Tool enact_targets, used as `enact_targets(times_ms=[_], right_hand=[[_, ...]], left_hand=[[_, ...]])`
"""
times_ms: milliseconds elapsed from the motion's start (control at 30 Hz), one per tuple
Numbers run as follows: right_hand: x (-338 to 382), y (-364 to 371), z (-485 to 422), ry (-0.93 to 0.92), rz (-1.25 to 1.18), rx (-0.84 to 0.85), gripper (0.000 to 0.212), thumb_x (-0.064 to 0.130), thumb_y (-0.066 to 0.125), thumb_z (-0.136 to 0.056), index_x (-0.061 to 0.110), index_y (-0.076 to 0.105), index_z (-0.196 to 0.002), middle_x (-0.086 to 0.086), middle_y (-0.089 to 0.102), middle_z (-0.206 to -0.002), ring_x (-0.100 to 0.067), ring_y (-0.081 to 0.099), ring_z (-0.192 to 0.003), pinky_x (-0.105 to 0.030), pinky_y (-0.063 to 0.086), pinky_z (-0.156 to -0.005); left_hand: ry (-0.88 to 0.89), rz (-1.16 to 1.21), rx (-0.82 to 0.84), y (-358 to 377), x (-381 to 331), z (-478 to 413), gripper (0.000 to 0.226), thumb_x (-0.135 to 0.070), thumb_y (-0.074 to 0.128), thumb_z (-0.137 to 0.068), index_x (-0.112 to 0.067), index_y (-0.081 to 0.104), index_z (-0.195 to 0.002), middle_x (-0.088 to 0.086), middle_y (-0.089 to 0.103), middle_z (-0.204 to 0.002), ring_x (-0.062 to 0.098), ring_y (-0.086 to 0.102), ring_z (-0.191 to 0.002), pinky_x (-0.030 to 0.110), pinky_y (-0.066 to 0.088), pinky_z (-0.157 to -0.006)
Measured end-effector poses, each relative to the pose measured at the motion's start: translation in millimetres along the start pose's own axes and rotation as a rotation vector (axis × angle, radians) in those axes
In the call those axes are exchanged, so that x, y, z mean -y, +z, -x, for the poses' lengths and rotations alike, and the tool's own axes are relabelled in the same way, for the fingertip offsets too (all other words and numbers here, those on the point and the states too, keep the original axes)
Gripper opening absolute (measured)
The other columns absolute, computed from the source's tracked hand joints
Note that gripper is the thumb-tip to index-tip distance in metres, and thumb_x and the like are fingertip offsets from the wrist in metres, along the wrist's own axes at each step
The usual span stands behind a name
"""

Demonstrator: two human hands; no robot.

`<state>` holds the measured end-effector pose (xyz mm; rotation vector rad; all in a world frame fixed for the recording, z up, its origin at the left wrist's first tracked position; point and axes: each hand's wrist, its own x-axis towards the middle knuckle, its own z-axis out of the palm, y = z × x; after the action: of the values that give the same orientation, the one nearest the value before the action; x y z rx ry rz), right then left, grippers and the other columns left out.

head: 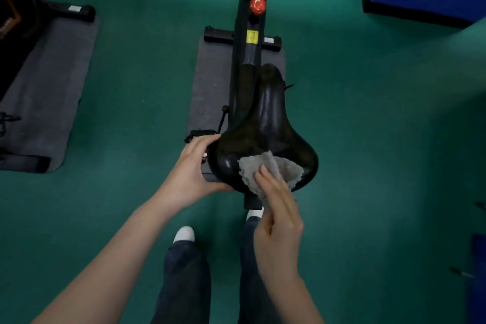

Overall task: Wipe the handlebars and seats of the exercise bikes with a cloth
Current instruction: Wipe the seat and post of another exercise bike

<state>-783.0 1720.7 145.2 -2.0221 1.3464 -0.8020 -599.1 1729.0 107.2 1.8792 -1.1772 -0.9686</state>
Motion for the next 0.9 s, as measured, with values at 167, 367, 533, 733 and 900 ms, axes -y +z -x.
enact_targets(times_ms=[167,367,533,733,900], right_hand=[[-3,-19,-56,-0.037,0.081,-0.226,0.041,-0.008,0.038,-0.087,0.003,0.063,-0.117,-0.002,0.06,-0.121,-0.014,0.056,-0.114,-0.017,0.038,-0.102],[-5,0,-102,0.115,0.265,0.008,0.045,-0.013,0.044,-0.087,0.01,0.065,-0.119,-0.004,0.062,-0.128,-0.022,0.057,-0.12,-0.024,0.038,-0.1],[18,23,-35,-0.151,0.323,0.033,0.059,-0.03,0.048,-0.066,0.002,0.068,-0.112,-0.009,0.066,-0.119,-0.026,0.063,-0.112,-0.038,0.043,-0.104],[17,4,-19,-0.037,0.023,-0.1,0.043,-0.015,0.046,-0.086,0.012,0.065,-0.114,0.005,0.063,-0.122,-0.008,0.057,-0.116,-0.019,0.041,-0.101],[12,13,-88,0.026,0.179,-0.057,0.045,-0.015,0.043,-0.084,0.008,0.066,-0.115,-0.003,0.064,-0.124,-0.019,0.055,-0.121,-0.025,0.038,-0.105]], left_hand=[[0.088,-0.022,0.034,-7,8,-5,0.098,-0.041,0.09,-0.048,-0.02,0.045,-0.133,-0.007,0.044,-0.124,0.014,0.043,-0.12,0.038,0.039,-0.105],[0.132,-0.02,0.043,-9,16,-8,0.095,-0.041,0.088,-0.051,-0.019,0.045,-0.132,-0.009,0.042,-0.125,0.017,0.041,-0.124,0.04,0.036,-0.107],[0.136,0.031,0.023,-7,18,-9,0.089,-0.031,0.091,-0.052,-0.017,0.047,-0.13,-0.001,0.045,-0.128,0.021,0.042,-0.123,0.046,0.038,-0.105],[0.144,0.067,0.018,-5,19,-7,0.089,-0.032,0.09,-0.054,-0.018,0.047,-0.13,-0.002,0.043,-0.131,0.019,0.038,-0.125,0.04,0.033,-0.109],[0.123,0.104,0.027,-1,24,-6,0.094,-0.034,0.089,-0.055,-0.022,0.042,-0.136,-0.007,0.038,-0.135,0.011,0.034,-0.129,0.026,0.027,-0.109]])
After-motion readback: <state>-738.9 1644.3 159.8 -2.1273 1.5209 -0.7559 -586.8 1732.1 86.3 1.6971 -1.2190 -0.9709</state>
